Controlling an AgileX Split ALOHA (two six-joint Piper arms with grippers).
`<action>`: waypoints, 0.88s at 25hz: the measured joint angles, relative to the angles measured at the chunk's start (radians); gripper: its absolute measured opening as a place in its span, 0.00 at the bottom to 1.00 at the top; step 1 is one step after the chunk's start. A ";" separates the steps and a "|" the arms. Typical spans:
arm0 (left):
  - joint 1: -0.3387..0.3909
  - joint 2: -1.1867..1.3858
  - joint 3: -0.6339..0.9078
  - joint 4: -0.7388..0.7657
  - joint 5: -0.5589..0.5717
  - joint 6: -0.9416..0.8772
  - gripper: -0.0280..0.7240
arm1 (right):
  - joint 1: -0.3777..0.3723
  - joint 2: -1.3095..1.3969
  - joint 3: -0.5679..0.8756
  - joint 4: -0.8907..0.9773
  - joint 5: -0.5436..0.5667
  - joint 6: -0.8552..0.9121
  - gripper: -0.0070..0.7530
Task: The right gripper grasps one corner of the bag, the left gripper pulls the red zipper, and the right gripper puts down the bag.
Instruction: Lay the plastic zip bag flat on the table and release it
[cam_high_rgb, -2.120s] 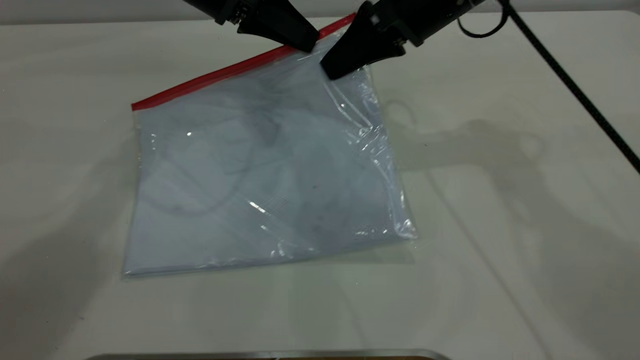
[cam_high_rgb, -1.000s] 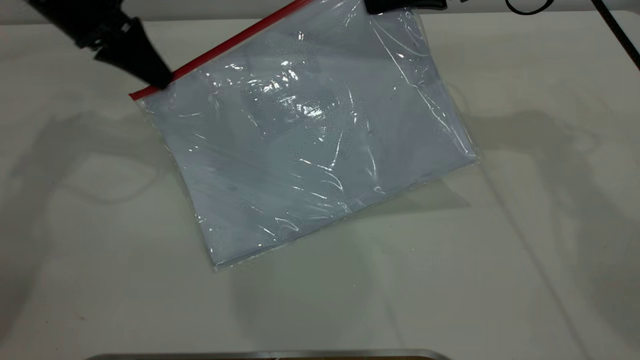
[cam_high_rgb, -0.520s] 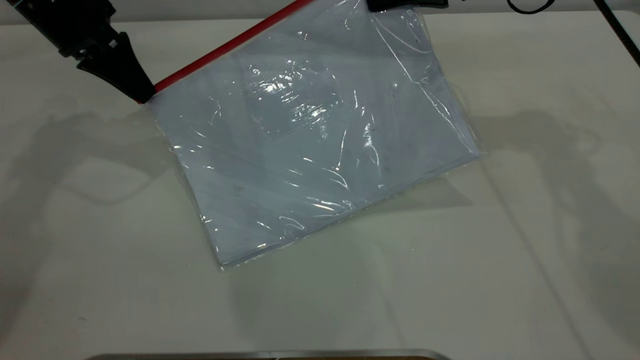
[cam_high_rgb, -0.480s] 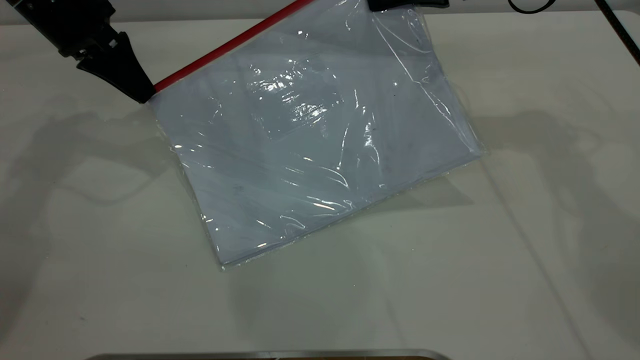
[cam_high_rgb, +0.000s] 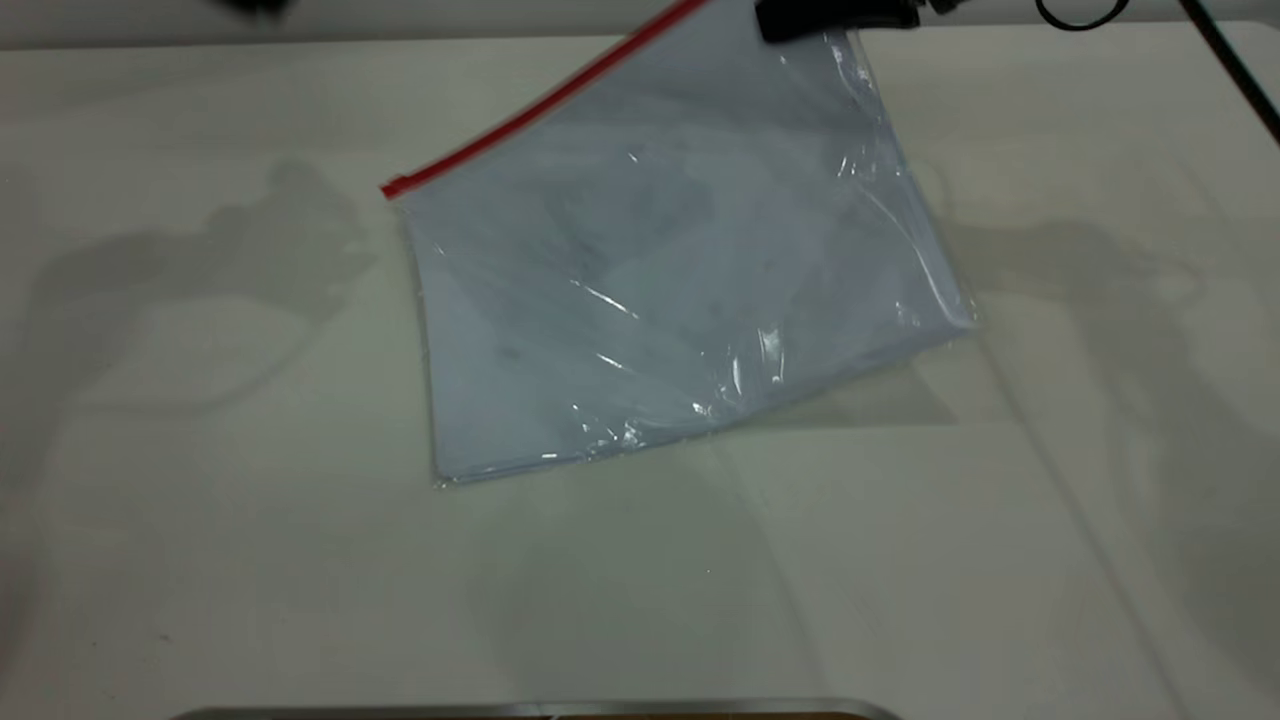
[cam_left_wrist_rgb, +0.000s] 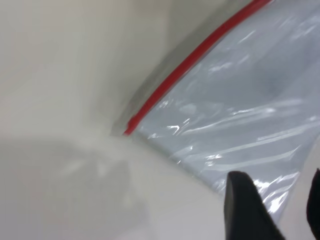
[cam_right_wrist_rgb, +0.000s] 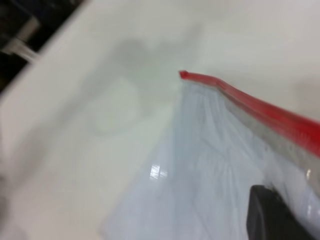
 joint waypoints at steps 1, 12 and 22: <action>0.000 -0.035 0.000 -0.019 0.012 0.000 0.56 | 0.004 0.000 0.000 -0.023 -0.033 0.008 0.22; 0.000 -0.536 0.000 -0.132 0.195 -0.001 0.58 | 0.070 -0.126 0.000 -1.044 -0.409 0.747 0.57; 0.000 -0.907 0.000 0.120 0.238 -0.398 0.58 | 0.098 -0.480 0.000 -1.139 0.283 1.274 0.56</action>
